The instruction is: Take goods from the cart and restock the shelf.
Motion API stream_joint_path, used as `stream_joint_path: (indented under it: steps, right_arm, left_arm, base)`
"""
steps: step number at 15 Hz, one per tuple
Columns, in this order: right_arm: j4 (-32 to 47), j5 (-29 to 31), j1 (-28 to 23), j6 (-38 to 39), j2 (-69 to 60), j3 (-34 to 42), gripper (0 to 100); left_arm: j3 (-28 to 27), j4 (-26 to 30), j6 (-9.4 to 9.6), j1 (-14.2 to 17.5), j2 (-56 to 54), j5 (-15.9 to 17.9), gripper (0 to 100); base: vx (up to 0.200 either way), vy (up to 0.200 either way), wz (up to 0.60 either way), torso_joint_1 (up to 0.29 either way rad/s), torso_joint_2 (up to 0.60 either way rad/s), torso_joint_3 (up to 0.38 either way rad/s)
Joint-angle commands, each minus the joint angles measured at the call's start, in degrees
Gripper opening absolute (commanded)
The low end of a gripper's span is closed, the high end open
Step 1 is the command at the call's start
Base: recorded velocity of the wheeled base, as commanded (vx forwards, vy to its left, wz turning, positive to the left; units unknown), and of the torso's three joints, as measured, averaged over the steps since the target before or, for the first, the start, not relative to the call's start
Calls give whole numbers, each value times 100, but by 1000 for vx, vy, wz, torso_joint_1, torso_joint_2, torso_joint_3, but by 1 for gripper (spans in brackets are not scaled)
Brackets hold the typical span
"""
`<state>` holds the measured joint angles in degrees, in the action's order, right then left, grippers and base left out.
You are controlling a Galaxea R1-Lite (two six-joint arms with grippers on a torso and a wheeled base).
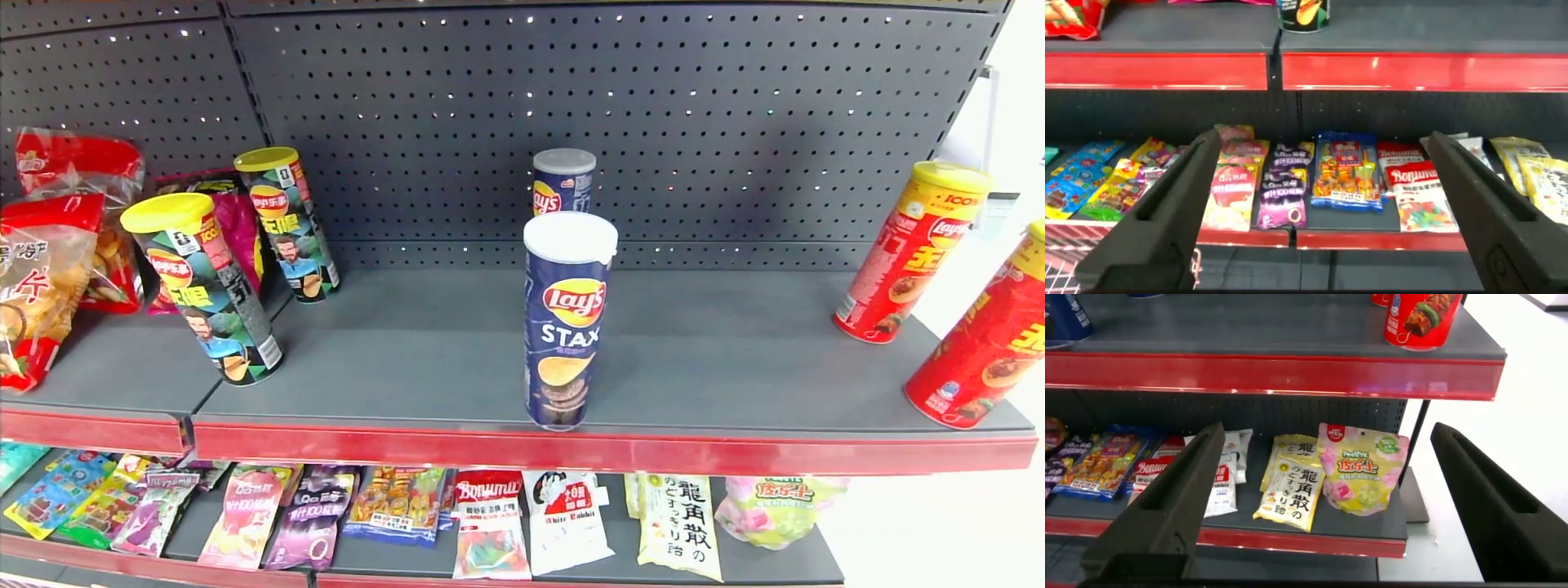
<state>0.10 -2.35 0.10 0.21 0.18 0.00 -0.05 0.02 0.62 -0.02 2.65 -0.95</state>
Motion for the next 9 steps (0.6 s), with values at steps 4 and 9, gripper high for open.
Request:
stream_joint_path:
  steps: [4, 9]
  right_arm:
    - [-1, -2, -1, -3, 8, 0, 100]
    - [-177, -143, 8, 6, 8, -229, 100]
  left_arm:
    - [5, -20, -62, 11, -265, -221, 100]
    - [5, -2, -62, 2, -265, -195, 100]
  base:
    - [0, 0, 0, 0, 0, 0]
    - [0, 0, 0, 0, 0, 0]
